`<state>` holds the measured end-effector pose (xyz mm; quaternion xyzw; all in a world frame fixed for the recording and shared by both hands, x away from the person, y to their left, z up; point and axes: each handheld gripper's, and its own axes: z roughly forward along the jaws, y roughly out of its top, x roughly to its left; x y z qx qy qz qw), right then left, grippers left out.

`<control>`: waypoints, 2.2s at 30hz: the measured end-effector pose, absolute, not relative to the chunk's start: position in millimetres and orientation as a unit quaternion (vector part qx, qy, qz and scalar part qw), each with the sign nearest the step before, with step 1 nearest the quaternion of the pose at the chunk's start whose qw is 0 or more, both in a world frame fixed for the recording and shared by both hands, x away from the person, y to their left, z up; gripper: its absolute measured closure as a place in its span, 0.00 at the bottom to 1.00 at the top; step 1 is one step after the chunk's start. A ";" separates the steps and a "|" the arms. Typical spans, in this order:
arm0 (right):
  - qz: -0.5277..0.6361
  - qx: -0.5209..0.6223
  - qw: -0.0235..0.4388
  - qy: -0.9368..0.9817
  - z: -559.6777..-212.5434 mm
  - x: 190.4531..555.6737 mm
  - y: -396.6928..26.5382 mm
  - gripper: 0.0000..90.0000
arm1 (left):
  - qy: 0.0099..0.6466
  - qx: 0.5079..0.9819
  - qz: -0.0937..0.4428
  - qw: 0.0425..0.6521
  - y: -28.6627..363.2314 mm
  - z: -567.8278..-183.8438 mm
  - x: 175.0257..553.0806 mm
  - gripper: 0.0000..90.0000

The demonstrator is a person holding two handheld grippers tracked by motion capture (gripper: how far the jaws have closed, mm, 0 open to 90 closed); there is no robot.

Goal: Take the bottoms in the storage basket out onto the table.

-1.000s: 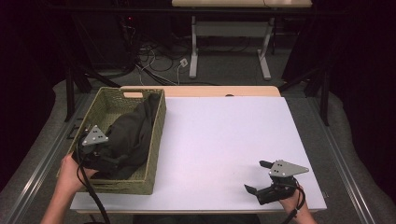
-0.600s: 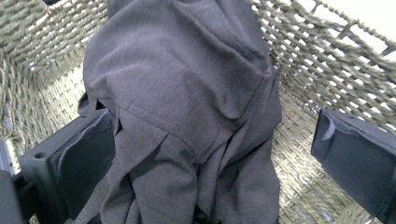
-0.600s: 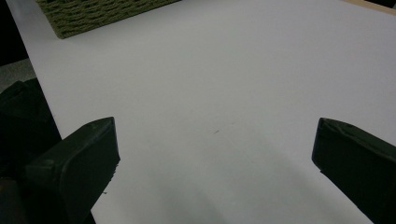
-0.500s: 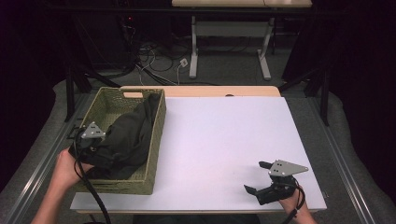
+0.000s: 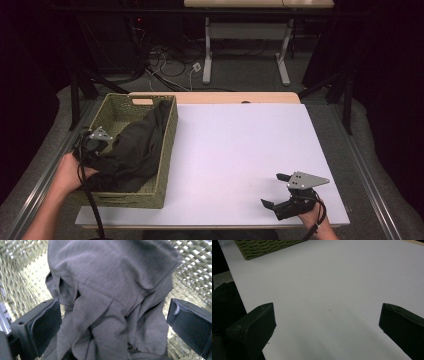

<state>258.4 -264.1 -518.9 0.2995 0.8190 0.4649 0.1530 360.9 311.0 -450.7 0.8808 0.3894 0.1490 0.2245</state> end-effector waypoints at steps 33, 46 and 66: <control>0.461 0.297 0.148 0.823 -520.8 260.6 -262.7 0.00 | 0.382 0.918 0.046 0.093 283.8 -496.8 417.9 0.00; 0.460 0.298 0.145 0.824 -521.5 261.2 -263.2 0.01 | 0.394 0.914 0.035 0.093 281.6 -512.7 423.5 0.01; 0.455 0.296 0.141 0.828 -521.3 261.0 -263.6 0.01 | 0.402 0.906 0.057 0.122 286.5 -513.4 418.8 0.51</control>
